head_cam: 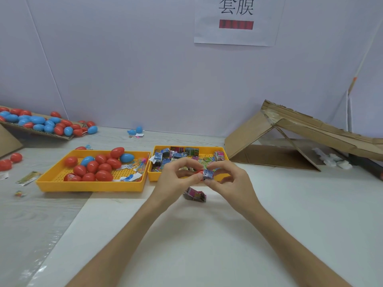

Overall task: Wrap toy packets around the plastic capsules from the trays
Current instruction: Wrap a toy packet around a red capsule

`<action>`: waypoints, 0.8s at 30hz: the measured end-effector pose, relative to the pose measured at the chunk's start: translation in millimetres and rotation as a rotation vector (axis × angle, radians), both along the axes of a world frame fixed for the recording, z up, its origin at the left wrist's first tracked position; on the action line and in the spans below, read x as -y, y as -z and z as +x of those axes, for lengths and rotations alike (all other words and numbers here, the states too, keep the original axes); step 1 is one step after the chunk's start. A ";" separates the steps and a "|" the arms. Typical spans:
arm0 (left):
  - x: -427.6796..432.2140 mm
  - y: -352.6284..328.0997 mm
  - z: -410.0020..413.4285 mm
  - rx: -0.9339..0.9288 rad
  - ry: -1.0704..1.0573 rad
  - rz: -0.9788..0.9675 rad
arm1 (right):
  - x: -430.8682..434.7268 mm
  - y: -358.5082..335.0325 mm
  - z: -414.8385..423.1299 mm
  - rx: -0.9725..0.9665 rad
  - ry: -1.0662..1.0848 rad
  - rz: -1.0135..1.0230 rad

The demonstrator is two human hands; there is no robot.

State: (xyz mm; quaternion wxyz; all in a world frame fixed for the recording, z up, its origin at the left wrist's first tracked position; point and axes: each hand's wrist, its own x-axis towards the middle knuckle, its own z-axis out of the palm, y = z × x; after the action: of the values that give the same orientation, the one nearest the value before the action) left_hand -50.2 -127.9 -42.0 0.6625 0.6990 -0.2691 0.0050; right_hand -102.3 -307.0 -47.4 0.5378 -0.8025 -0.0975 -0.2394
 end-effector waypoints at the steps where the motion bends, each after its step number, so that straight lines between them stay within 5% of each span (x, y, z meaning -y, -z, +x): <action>1: 0.1 -0.2 -0.2 -0.012 0.004 -0.002 | -0.3 -0.1 -0.1 -0.005 -0.009 -0.001; 16: -2.6 -1.5 1.0 -0.286 0.122 -0.076 | -4.2 -0.3 -4.9 0.130 0.022 -0.163; 24: 2.1 2.4 -3.7 -0.282 0.159 -0.053 | -4.7 7.3 -2.5 0.238 0.016 -0.333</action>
State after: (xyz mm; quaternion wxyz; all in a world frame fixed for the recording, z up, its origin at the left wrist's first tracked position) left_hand -53.9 -130.0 -44.4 0.7101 0.6516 -0.2277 -0.1388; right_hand -104.8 -302.3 -54.7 0.3802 -0.8471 -0.1922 -0.3175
